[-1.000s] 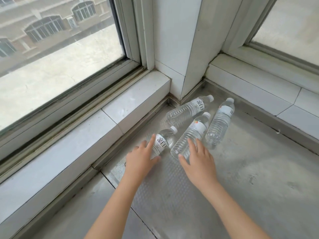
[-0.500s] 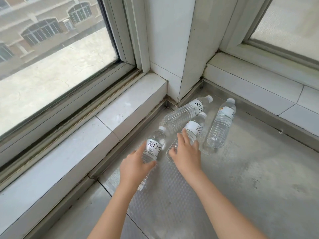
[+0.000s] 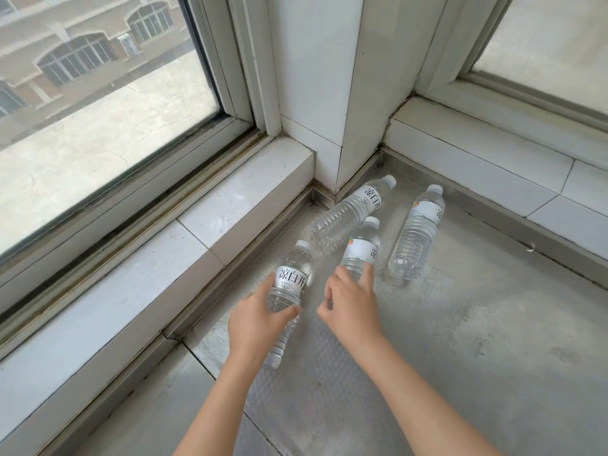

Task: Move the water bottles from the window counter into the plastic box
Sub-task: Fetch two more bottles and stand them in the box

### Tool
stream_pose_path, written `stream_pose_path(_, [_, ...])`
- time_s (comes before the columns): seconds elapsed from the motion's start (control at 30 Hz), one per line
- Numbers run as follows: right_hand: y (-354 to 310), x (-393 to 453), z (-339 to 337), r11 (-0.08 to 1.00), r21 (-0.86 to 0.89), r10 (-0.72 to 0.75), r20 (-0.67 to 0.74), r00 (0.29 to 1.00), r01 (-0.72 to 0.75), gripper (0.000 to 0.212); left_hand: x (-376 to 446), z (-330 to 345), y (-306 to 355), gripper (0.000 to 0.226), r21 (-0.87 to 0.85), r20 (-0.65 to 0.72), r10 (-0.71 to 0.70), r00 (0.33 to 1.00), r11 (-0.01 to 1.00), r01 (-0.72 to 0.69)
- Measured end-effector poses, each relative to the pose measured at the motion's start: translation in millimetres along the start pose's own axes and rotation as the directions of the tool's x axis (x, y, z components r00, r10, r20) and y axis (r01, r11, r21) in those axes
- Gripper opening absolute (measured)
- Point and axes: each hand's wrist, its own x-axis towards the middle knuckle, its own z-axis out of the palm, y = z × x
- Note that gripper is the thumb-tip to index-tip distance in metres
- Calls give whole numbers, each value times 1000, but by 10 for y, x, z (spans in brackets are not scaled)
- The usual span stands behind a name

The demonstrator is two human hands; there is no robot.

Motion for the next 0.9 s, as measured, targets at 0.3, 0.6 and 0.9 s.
stream_pose_path(0.3, [86, -197, -19, 867, 477, 211, -92, 973, -143, 62, -89, 35, 32, 70, -67, 2, -43, 999, 997, 43])
stream_pose_path(0.6, [120, -86, -20, 788, 480, 380, 115, 918, -386, 99, -113, 31, 132, 69, -224, -48, -46, 998, 974, 34])
stream_pose_path(0.9, [55, 1, -132, 679, 549, 485, 164, 859, -488, 97, -129, 33, 119, 75, -356, -114, -13, 993, 934, -29])
